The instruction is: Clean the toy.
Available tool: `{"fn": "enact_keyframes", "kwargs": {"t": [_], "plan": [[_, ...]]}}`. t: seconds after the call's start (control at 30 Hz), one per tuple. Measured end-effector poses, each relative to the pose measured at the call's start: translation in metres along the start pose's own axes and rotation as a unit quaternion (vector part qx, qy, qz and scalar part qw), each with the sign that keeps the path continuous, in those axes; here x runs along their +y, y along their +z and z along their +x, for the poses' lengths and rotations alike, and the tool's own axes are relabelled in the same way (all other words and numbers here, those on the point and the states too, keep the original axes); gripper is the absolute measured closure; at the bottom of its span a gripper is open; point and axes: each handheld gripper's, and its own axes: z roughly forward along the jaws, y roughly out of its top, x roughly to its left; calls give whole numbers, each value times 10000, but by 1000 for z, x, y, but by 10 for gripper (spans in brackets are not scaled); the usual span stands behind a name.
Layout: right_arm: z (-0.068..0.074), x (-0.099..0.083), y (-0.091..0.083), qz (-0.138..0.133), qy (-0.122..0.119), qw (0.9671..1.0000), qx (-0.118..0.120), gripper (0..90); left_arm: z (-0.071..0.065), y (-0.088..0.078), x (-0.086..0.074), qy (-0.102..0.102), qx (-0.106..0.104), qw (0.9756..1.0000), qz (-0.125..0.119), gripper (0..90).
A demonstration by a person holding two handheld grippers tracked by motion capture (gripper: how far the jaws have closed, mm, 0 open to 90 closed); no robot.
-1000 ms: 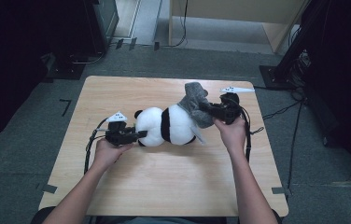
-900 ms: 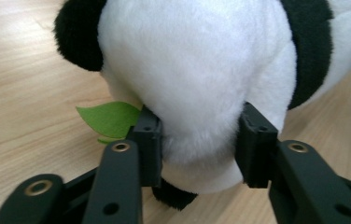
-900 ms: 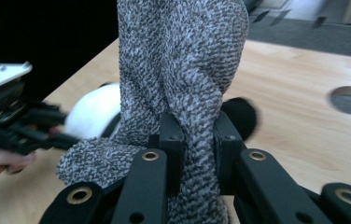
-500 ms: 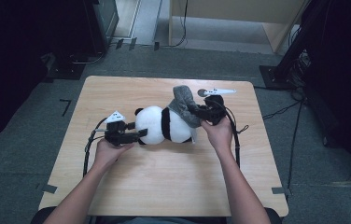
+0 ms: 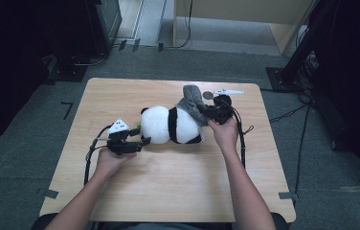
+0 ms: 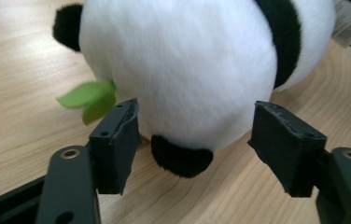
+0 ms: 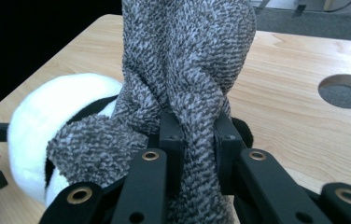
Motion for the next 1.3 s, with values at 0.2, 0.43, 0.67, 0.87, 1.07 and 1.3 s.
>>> {"fn": "enact_keyframes", "kwargs": {"t": [0.2,0.43,0.67,0.87,1.07,1.3], "plan": [[-6,-1,5,25,0,9999,-109,793,-4,13,5,199,81,9997,-116,269],[-5,8,10,199,-29,9997,-144,792,3,26,5,231,188,9993,-208,233],[-4,9,7,85,159,9998,-92,792,6,31,-1,481,355,9977,-325,493],[24,20,-10,-342,29,9986,403,795,0,25,2,510,347,9977,-269,611],[71,26,-9,-231,-256,9950,937,795,-12,8,8,336,177,9992,-82,647],[114,16,13,78,-252,9890,1454,795,-22,4,6,191,373,9991,38,646]]}}
